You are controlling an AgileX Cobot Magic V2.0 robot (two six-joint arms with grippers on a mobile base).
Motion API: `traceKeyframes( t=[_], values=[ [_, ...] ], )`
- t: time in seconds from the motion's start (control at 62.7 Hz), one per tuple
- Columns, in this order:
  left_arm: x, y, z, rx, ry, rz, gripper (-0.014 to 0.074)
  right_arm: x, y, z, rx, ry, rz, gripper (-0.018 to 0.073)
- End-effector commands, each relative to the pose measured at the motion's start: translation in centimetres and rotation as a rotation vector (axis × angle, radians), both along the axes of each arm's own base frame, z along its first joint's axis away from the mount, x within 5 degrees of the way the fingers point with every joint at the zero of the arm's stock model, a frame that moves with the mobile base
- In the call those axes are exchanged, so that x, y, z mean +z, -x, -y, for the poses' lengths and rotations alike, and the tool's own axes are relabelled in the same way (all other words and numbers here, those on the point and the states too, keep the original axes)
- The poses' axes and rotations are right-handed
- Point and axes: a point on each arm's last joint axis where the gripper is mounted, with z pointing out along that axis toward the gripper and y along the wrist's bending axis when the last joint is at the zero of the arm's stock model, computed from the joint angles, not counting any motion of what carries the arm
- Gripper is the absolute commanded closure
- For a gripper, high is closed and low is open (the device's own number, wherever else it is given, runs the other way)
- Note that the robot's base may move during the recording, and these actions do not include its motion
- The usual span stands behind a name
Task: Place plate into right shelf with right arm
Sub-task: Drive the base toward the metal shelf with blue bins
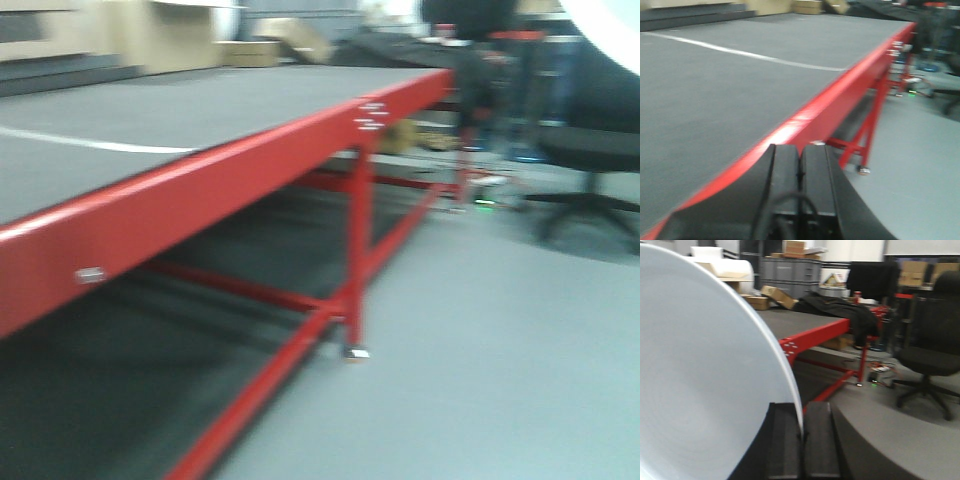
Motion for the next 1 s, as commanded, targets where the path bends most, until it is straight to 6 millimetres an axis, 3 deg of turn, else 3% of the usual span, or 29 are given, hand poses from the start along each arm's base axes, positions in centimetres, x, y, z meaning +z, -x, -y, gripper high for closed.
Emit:
traceKeyframes(
  t=[0.0,0.988],
  values=[
    [0.52,0.08,-0.1,0.009,0.018,0.089,0.0724,1.73,0.23,0.2,-0.021,-0.01,0.112,0.0503],
    [0.52,0.08,-0.1,0.009,0.018,0.089,0.0724,1.71,0.19,0.19,-0.021,-0.01,0.109,0.0503]
  ],
)
